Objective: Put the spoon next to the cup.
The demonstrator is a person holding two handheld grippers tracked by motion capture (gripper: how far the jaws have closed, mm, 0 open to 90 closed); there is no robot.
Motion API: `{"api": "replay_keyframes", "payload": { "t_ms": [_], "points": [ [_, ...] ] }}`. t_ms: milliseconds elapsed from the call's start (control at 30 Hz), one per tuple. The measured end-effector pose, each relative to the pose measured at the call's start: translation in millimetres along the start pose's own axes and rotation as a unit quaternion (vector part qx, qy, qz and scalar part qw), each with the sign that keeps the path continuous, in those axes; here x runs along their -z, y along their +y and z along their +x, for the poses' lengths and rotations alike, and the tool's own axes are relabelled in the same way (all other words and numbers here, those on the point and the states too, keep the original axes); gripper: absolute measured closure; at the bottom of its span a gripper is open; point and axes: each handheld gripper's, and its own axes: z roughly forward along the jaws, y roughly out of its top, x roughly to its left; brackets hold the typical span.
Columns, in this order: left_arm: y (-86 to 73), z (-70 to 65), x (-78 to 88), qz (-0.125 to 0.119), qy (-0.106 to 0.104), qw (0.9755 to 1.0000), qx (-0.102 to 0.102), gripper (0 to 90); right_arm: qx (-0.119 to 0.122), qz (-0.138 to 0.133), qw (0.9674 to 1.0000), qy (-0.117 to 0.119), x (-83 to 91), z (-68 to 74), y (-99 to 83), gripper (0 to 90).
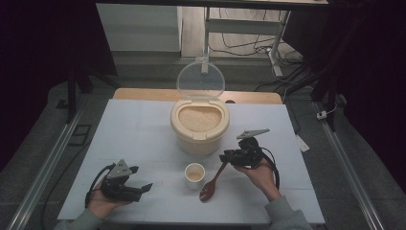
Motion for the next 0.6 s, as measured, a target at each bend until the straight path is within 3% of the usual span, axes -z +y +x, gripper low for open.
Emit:
{"api": "replay_keyframes", "payload": {
  "t_ms": [267, 433, 600],
  "points": [
    [-0.2, -0.4, -0.1, 0.001, 0.0, 1.0, -0.002, 16.9, 0.002, 0.02, 0.9989, -0.043, -15.7, -8.8, -8.4, 55.5],
    [-0.2, -0.6, -0.3, 0.002, 0.0, 1.0, -0.003, 16.9, 0.011, 0.051, 0.9948, -0.087, -25.2, -11.2, -14.0, 51.2],
    [-0.4, -0.7, -0.4, 0.002, 0.0, 1.0, -0.004, 16.9, 0.016, 0.061, 0.9918, -0.111, -30.8, -11.2, -17.7, 48.8]
  ]
}}
